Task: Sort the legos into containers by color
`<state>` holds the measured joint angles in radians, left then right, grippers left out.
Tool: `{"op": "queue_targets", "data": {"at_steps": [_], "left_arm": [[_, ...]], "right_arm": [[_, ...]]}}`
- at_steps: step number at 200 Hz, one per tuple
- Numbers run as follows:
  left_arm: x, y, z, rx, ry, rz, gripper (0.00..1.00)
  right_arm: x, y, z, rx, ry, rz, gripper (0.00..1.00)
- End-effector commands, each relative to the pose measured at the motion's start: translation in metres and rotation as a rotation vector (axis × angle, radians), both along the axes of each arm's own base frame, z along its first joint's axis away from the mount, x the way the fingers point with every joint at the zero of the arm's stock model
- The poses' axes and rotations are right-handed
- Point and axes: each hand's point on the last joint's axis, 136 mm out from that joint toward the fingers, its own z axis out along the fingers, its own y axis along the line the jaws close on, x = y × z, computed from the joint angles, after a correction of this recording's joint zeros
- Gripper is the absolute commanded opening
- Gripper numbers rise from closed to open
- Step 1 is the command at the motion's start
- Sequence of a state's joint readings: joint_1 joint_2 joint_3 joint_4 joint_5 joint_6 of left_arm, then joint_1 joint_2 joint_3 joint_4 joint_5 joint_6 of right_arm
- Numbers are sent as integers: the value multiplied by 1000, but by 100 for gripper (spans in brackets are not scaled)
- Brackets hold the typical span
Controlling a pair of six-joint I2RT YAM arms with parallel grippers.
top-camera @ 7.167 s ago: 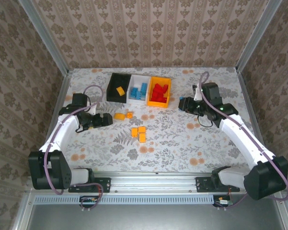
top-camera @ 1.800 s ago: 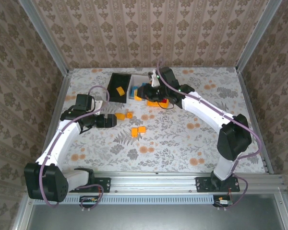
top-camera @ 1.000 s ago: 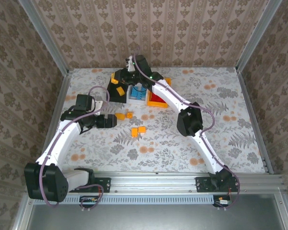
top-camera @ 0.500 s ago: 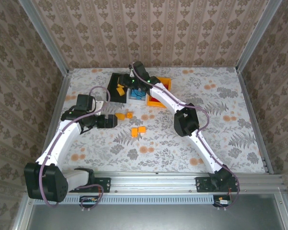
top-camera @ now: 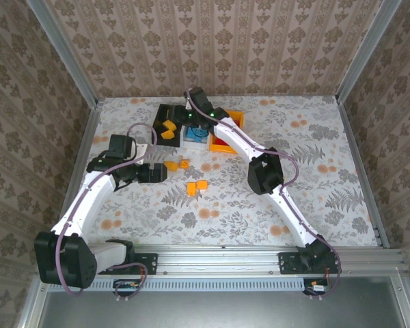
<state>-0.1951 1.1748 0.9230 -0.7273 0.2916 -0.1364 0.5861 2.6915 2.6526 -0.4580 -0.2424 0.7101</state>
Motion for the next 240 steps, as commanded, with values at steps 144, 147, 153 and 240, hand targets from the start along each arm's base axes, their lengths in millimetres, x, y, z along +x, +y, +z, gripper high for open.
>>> {"op": "queue_targets", "data": {"at_steps": [144, 147, 153, 240], "left_arm": [[-1, 7, 7, 29, -47, -2, 100], [-1, 7, 8, 31, -48, -1, 100], [-1, 7, 8, 31, -50, 0, 100], [-2, 11, 13, 44, -74, 11, 100]], "right_arm": [[-249, -92, -28, -495, 267, 155, 66], [-250, -93, -30, -504, 268, 149, 66], [-253, -93, -36, -525, 266, 142, 66], [-268, -66, -66, -642, 253, 155, 65]]}}
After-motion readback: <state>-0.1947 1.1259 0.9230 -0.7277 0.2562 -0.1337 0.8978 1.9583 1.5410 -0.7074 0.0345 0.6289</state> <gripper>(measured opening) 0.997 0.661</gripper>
